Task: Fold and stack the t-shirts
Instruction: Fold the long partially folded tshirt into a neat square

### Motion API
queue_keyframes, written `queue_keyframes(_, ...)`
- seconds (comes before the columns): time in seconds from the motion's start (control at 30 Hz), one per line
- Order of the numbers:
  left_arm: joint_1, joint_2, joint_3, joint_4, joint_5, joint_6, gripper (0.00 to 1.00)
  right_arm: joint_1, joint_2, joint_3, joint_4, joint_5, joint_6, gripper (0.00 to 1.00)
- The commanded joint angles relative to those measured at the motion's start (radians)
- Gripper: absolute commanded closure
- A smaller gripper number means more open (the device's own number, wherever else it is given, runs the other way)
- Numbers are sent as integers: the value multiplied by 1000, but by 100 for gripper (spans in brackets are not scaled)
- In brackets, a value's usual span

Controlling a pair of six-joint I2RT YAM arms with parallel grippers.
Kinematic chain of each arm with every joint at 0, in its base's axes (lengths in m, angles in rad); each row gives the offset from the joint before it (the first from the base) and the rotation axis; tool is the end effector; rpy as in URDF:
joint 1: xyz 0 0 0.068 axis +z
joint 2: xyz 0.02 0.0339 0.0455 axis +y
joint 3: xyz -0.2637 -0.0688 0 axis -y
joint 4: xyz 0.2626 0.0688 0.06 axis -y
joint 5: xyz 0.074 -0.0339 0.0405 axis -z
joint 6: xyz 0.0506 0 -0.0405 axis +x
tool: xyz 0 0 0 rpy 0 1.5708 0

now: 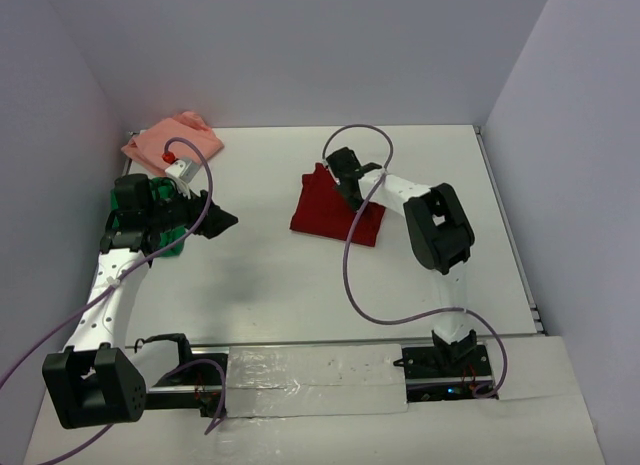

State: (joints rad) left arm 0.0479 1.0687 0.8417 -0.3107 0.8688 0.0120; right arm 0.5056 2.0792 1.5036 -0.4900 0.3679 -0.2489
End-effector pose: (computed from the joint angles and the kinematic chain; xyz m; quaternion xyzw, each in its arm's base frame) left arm 0.2556 -0.0264 0.2894 0.1937 0.7924 -0.3524 0.4588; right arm 0.4112 0.2069 0.1452 -0.3082 0.9018 -0.1442 0.2664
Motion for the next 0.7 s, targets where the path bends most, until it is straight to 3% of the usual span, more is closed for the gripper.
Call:
queue_keyframes(0.0, 7, -10, 5, 16, 26, 16, 19, -21, 31, 84, -153, -43, 66, 100)
queue_keyframes(0.03, 6, -9, 7, 18, 24, 16, 19, -21, 36, 90, -163, -44, 77, 100)
queue_keyframes(0.13, 7, -6, 8, 16, 12, 14, 19, -21, 13, 83, -170, -79, 68, 84)
queue_keyframes(0.17, 7, -4, 10, 19, 7, 11, 19, -21, -31, 69, -132, -96, 66, 63)
queue_keyframes(0.27, 7, -4, 11, 36, -19, 2, 19, -21, -166, -28, -17, -124, 50, 40)
queue_keyframes(0.5, -3, 48, 59, 157, -94, -96, 18, -10, -434, -128, 103, -204, 25, 31)
queue_keyframes(0.67, -118, 164, 148, 122, -146, -69, 18, 16, -467, -96, 24, -276, 8, 26)
